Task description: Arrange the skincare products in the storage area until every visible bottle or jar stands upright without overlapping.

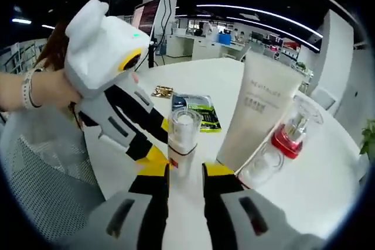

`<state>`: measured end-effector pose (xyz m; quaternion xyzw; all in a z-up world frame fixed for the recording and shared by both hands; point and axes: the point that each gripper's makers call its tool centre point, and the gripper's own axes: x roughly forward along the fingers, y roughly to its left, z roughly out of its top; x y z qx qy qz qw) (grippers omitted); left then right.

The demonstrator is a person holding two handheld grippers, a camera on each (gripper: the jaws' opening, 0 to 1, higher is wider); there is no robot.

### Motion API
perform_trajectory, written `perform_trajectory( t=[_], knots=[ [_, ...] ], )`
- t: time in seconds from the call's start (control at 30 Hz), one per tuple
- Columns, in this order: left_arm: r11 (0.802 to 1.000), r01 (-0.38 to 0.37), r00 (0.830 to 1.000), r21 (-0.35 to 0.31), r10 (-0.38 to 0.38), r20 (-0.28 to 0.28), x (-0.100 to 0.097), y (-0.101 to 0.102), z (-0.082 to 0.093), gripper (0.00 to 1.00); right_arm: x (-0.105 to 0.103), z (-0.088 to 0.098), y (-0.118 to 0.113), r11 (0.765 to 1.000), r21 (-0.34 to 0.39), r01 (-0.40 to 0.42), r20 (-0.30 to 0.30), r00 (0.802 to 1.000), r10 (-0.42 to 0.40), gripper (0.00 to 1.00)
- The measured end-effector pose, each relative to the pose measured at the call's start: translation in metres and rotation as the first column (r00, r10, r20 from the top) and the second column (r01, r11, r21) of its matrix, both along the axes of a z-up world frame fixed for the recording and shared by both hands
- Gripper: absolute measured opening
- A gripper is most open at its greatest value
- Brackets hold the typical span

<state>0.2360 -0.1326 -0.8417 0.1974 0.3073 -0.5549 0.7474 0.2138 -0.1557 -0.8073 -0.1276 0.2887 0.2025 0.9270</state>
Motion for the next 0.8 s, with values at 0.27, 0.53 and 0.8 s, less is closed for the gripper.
perform_trajectory(
  t=[0.27, 0.53, 0.8],
  knots=[
    [1.0, -0.008, 1.0, 0.01, 0.008, 0.02, 0.003, 0.001, -0.001, 0.11, -0.007, -0.015, -0.007, 0.998, -0.057, -0.01, -0.072, 0.997, 0.005, 0.23],
    [0.999, -0.032, 0.998, -0.028, 0.031, -0.057, -0.002, -0.002, -0.006, 0.1, -0.024, -0.032, -0.027, 0.997, -0.04, 0.059, -0.186, 0.98, -0.065, 0.27],
    [0.999, -0.039, 0.998, -0.011, 0.038, -0.04, -0.001, -0.002, -0.01, 0.09, -0.021, -0.021, -0.053, 0.98, 0.002, 0.2, -0.144, 0.97, -0.198, 0.34]
  ],
)
